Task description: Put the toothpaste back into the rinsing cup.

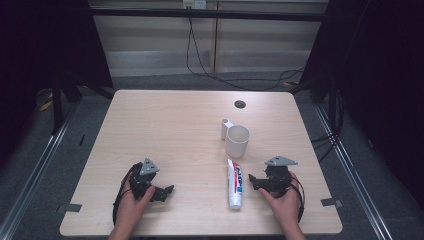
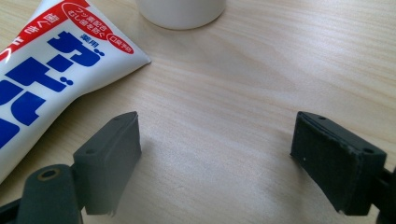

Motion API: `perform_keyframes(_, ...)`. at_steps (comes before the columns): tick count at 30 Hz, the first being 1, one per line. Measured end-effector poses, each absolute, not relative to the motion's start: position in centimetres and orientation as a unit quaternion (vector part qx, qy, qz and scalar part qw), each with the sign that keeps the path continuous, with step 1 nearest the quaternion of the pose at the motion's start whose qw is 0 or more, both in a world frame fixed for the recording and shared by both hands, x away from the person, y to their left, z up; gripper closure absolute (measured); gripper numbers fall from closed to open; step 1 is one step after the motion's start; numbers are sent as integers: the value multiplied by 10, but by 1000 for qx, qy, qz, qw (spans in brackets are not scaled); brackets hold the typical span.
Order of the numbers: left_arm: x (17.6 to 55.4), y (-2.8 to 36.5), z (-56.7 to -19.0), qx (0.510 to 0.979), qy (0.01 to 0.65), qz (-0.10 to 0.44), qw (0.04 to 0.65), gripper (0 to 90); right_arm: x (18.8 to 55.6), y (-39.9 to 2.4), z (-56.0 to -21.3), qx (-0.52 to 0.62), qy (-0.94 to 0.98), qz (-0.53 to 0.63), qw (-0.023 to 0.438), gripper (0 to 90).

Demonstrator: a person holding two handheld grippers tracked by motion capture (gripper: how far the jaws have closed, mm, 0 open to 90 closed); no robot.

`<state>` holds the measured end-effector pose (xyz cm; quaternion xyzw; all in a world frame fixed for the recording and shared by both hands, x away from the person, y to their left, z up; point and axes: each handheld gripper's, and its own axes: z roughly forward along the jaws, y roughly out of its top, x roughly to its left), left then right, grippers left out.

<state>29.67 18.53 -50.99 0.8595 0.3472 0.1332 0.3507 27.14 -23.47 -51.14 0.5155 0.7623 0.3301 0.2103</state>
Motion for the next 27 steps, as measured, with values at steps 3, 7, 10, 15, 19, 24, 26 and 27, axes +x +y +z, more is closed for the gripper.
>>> perform_keyframes(3, 296, 185, -510, 860, 347, 133, 349, 0, 271, -235, -511, 517, 762, 330, 210, 155)
perform_keyframes(7, 296, 185, -510, 860, 348, 134, 349, 0, 272, -233, -510, 525, 759, 323, 209, 157)
perform_keyframes(10, 296, 185, -510, 860, 348, 134, 349, 0, 273, -232, -508, 526, 763, 314, 205, 164)
perform_keyframes(15, 296, 185, -510, 860, 348, 133, 349, 0, 277, -229, -501, 533, 772, 291, 187, 221)
perform_keyframes(19, 296, 185, -510, 860, 347, 133, 349, 0, 279, -224, -492, 537, 776, 285, 168, 234)
perform_keyframes(24, 296, 185, -510, 860, 347, 133, 349, 0, 281, -219, -485, 533, 782, 279, 163, 235)
perform_keyframes(26, 296, 185, -510, 860, 347, 133, 349, 0, 282, -216, -481, 530, 787, 273, 161, 236)
perform_keyframes(27, 296, 185, -510, 858, 350, 133, 350, 0, 283, -215, -480, 529, 788, 272, 159, 235)
